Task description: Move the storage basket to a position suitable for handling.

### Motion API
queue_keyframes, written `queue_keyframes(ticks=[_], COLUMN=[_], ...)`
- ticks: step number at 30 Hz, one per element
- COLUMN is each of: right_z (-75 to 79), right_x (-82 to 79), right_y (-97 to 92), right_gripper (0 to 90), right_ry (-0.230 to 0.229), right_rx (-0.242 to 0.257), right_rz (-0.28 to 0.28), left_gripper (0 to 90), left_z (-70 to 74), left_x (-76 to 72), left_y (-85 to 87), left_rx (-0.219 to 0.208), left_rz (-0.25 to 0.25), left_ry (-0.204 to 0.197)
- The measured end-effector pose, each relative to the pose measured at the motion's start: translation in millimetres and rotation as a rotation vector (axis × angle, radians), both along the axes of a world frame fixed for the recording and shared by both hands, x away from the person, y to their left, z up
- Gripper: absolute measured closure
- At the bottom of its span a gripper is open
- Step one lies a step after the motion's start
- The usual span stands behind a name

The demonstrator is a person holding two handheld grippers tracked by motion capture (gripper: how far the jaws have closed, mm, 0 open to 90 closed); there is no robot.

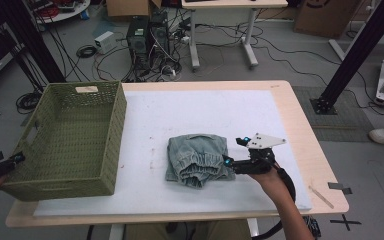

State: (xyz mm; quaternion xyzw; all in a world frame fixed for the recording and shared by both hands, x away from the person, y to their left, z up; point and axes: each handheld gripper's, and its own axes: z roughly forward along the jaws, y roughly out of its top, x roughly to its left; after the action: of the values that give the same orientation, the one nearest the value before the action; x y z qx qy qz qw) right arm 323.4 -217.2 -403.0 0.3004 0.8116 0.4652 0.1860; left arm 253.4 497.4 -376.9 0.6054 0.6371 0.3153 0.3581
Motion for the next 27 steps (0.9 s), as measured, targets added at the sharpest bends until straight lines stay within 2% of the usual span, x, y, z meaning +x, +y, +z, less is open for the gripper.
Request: queue_keyframes(ticks=[3,12,17,20,27], right_z=[-0.6,-1.9,-2.9,-3.2,-4.0], right_x=[-0.3,-0.1,0.3,0.6,0.6], right_y=[0.4,2.1,2.5,3.0,2.8], right_gripper=[21.3,21.3,21.3,21.3,21.3], right_ry=[0.004,0.006,0.008,0.009,0.009], right_rx=[0.001,-0.001,-0.005,-0.002,-0.005], right_rz=[0.001,0.003,0.001,0.002,0.004], left_gripper=[35.1,37.7,37.7,37.7,37.6], left_z=[-0.7,0.3,0.9,2.6,2.1], left_x=[-0.2,-0.2,-0.2,0.6,0.1], left_y=[1.7,1.1,1.1,0.5,2.7], left_rx=[-0.015,0.002,0.006,0.033,0.028], left_rz=[0.039,0.067,0.064,0.069,0.073], left_ry=[0.02,0.042,0.038,0.044,0.039])
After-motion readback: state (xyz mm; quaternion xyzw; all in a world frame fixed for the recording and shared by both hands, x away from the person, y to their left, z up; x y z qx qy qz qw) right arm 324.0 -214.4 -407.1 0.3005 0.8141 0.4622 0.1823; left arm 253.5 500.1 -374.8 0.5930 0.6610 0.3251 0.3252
